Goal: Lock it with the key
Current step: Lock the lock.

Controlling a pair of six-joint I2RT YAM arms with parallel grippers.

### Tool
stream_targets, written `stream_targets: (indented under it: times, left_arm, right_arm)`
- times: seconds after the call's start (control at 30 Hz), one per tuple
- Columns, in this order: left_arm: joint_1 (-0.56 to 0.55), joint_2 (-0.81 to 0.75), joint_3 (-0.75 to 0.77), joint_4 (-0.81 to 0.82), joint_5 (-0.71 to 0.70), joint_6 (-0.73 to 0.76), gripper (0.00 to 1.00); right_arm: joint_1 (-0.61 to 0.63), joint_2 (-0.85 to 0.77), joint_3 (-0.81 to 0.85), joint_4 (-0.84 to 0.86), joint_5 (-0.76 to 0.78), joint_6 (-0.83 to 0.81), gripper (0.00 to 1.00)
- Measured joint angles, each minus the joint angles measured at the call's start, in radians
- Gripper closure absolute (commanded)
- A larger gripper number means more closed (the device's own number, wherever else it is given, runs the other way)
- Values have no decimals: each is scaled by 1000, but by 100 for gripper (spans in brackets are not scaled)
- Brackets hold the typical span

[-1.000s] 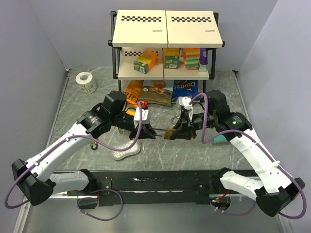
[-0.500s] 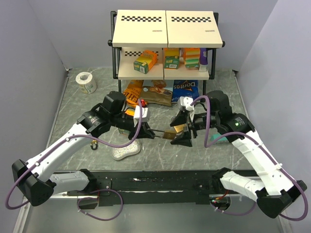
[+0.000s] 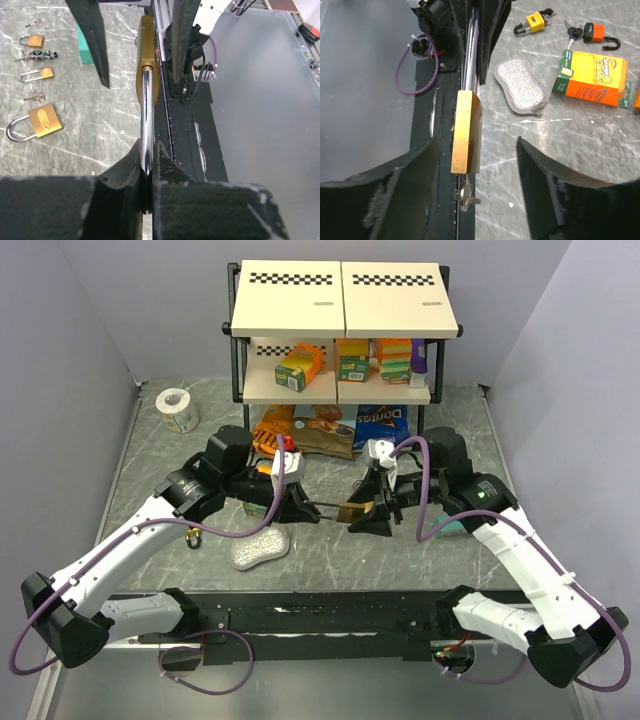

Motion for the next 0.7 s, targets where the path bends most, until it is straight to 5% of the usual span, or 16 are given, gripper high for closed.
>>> stream_targets:
  times: [0.4, 0.7]
  left_arm:
    - [1, 0, -10, 41, -5, -60, 99]
    - [-2, 0, -22, 58, -2, -100, 99]
  right_arm:
    - [8, 21, 0, 27, -36, 32, 100]
    - [8, 37, 0, 38, -57, 87, 100]
